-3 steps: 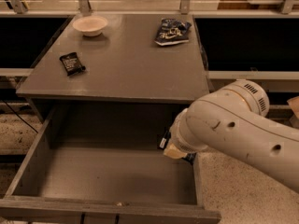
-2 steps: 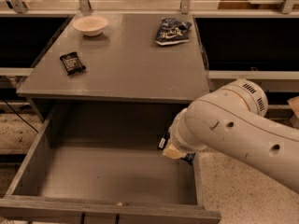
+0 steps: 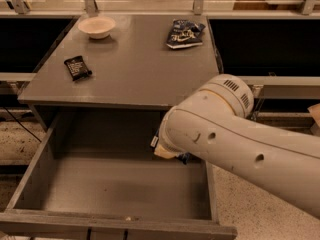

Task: Pick rxbar blueberry from top drawer and place on counter

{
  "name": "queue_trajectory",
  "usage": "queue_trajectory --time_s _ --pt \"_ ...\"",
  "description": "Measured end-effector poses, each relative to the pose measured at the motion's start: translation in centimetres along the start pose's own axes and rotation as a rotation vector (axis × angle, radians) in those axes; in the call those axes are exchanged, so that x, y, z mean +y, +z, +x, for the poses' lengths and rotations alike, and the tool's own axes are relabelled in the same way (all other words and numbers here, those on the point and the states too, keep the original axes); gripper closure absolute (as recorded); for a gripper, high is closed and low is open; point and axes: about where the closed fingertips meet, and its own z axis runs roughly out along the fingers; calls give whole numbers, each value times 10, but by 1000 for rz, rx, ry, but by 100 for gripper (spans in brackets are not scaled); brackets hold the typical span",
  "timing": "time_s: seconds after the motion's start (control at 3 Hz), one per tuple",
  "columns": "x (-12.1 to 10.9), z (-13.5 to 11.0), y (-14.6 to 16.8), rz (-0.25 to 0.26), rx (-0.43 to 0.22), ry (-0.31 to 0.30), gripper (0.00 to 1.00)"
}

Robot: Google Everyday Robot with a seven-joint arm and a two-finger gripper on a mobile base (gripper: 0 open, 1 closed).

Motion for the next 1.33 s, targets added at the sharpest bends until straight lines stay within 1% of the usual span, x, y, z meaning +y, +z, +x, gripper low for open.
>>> queue_trajectory --time_s 0.33,0.67,1.0,1.33 --pt "-21 -38 -12 66 -5 -57 100" --pt "-21 -38 -12 67 -5 -58 100" --pt "-43 -35 -12 91 15 -45 100" --pt "-76 -30 -3 102 41 -14 100"
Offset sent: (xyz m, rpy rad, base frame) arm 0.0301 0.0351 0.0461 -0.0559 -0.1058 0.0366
